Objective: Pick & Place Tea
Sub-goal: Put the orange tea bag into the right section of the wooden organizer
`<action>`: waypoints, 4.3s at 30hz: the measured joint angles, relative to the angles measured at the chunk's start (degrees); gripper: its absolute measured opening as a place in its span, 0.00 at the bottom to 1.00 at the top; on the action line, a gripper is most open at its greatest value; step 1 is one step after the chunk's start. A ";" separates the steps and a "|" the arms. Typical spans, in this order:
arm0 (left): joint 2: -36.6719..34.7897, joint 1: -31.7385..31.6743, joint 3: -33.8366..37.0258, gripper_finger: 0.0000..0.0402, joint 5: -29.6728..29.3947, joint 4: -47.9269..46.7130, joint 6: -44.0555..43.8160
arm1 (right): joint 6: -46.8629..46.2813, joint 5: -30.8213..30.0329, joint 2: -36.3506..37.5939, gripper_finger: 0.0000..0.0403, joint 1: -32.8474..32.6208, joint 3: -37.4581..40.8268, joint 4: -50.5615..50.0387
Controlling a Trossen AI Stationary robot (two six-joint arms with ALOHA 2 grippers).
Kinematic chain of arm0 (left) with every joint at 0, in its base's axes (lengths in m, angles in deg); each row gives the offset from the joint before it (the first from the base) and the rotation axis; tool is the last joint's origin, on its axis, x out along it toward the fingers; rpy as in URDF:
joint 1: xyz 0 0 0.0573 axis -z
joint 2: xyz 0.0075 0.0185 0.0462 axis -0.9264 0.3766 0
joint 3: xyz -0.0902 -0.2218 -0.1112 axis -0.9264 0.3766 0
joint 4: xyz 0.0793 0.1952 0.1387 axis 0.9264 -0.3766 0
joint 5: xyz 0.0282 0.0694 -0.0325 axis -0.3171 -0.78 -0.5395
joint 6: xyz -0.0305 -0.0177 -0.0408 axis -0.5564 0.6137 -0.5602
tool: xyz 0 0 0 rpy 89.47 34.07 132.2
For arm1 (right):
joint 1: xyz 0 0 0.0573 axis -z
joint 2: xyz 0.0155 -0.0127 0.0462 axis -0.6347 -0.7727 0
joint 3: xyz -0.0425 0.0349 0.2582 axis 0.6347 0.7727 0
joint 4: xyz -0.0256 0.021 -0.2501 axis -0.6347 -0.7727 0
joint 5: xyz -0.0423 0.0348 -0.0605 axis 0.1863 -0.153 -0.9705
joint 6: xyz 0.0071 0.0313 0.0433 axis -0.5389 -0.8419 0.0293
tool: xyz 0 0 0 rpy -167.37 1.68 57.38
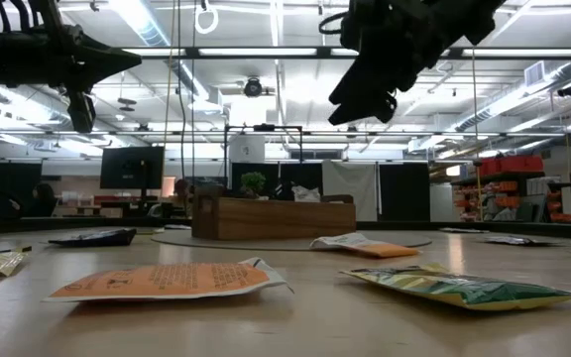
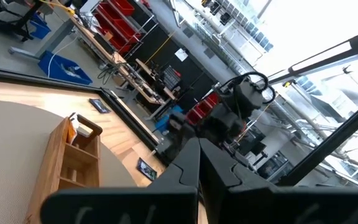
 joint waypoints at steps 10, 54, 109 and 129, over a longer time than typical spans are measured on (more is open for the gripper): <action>-0.02 -0.01 -0.01 0.01 0.00 0.00 -2.77 | -8.91 1.62 -0.03 0.53 -2.45 0.00 -0.80; -0.01 0.01 0.00 0.01 0.24 -0.15 -1.69 | 1.08 -6.70 -15.92 0.68 -6.07 -0.07 -1.19; -0.01 0.01 -0.01 0.01 0.24 -1.31 -1.77 | 6.26 -7.84 -19.25 0.01 -6.83 -0.07 -3.06; 0.00 0.01 -0.01 0.01 0.24 -1.29 -1.77 | 9.79 -16.53 -17.90 0.00 -6.79 -9.05 -11.75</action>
